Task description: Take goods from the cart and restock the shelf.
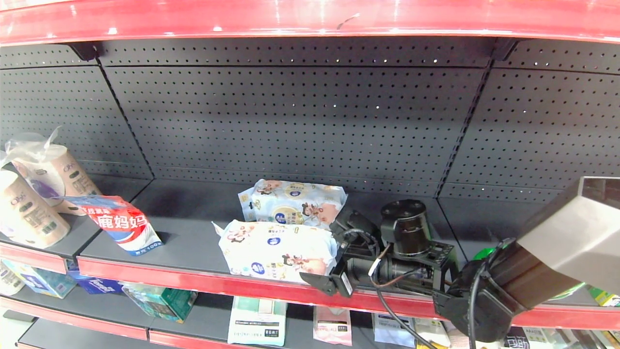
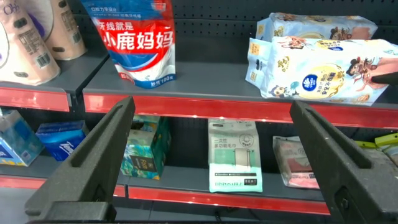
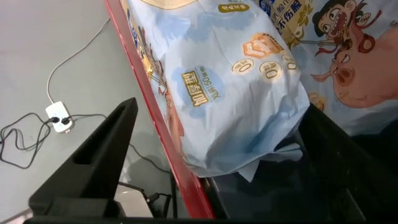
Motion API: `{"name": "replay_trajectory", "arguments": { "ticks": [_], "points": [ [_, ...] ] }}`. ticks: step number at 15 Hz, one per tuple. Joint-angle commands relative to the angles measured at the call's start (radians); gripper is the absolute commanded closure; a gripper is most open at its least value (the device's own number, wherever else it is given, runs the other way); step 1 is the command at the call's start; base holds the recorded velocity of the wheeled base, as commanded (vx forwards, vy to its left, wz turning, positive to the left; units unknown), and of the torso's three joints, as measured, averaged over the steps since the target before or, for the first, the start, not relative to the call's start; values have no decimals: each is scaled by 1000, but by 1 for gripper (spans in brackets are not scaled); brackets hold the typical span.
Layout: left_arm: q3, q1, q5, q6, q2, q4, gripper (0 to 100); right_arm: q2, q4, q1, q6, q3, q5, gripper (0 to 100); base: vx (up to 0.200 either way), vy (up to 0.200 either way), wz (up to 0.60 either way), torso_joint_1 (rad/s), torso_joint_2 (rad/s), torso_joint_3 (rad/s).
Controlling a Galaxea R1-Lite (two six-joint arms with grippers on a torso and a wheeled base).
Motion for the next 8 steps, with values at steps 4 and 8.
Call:
{"name": "replay_trajectory", "arguments": {
  "ticks": [4,8],
  "points": [
    [0,0,0,0,1,-1,0,-117,9,-23,14,82,-6,0,0,0,0,0,0,0],
    [0,0,0,0,1,-1,0,-289,9,-87,60,197,-20,0,0,0,0,0,0,0]
  ]
}}
